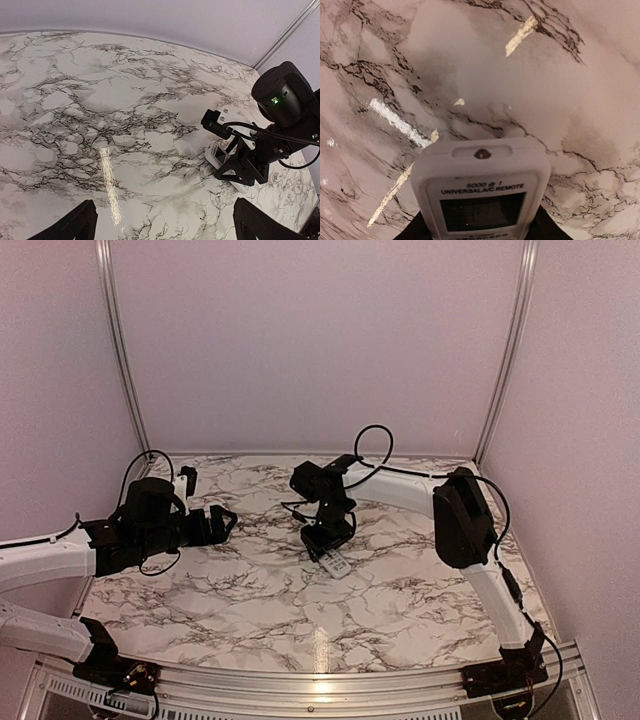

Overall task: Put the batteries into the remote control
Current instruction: Place the remote control at the center of the board, then adjust the remote control at the center of the board.

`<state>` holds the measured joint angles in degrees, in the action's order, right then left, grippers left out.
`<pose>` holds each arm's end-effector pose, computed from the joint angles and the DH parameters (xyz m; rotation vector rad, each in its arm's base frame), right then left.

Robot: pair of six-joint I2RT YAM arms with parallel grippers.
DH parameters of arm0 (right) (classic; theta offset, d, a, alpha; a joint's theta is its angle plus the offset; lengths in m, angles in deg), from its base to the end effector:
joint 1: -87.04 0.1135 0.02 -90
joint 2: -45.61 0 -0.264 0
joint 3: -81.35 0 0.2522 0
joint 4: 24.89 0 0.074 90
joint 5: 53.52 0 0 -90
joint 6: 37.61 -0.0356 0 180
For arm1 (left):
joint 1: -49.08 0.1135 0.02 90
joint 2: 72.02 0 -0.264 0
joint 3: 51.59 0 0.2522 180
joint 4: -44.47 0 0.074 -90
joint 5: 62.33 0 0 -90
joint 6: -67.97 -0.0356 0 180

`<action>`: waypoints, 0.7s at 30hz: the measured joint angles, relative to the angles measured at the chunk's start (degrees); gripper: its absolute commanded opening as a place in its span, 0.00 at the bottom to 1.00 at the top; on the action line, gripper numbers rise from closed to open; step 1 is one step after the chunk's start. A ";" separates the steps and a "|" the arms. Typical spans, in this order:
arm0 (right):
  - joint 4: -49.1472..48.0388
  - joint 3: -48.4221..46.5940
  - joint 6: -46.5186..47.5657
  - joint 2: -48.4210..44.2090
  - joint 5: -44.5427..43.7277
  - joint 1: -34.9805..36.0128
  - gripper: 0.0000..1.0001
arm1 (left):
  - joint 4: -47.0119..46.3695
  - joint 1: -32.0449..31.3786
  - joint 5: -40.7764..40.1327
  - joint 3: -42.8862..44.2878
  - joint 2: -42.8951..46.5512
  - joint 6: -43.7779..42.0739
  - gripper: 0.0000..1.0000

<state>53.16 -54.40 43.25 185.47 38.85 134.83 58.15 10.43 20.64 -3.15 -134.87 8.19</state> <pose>0.3270 0.3627 0.1571 -1.0091 2.8646 0.1544 0.1904 -0.1466 0.2342 0.0777 2.1134 -0.6097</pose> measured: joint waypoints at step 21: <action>-8.76 12.85 0.85 -9.05 2.69 -0.70 0.87 | -0.55 0.35 3.37 0.09 -0.85 -0.63 0.99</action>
<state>44.39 -41.55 44.10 176.42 41.54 134.13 57.60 10.78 24.01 -3.07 -135.72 7.56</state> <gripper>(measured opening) 0.858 0.989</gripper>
